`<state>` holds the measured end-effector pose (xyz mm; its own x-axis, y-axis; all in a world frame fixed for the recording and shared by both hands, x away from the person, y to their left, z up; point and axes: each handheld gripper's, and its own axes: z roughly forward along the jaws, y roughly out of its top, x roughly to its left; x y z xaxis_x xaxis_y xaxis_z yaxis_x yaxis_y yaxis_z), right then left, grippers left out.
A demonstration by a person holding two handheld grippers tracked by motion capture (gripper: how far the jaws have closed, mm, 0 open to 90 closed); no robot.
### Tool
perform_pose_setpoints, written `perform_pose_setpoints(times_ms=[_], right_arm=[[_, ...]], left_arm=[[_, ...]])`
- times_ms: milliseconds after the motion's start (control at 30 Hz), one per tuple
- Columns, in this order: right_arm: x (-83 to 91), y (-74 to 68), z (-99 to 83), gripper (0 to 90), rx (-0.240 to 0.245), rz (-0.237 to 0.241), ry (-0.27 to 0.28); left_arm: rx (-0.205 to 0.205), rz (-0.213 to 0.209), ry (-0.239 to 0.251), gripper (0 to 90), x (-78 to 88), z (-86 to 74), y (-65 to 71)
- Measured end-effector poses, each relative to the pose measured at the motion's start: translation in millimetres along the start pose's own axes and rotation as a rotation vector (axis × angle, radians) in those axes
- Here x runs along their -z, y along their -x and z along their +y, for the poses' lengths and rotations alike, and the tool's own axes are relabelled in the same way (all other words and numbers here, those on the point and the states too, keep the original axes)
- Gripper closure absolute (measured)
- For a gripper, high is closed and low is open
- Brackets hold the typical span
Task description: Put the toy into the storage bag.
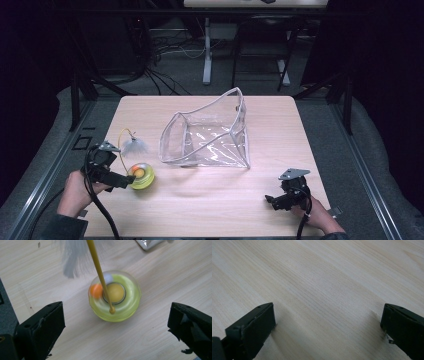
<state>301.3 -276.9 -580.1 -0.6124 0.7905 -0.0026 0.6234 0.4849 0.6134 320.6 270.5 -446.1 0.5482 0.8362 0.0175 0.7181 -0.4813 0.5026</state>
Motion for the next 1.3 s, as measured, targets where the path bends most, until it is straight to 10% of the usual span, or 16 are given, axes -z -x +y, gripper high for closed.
perform_pose_setpoints(times_ms=[567, 833, 1300], right_arm=[[-0.2, -0.3, -0.1, 0.0, -0.001, 0.000, 0.002], [-0.2, -0.4, -0.1, 0.0, -0.001, 0.000, 0.002], [-0.2, -0.4, -0.1, 0.0, 0.000, 0.001, 0.003]], left_arm=[[-0.040, -0.018, -0.041, 5.4, 18.3, 35.9, -9.8], [-0.071, -0.017, -0.057, 42.2, 29.1, 49.2, -13.3], [-0.044, -0.004, -0.075, 73.3, 32.4, 49.4, -14.7]])
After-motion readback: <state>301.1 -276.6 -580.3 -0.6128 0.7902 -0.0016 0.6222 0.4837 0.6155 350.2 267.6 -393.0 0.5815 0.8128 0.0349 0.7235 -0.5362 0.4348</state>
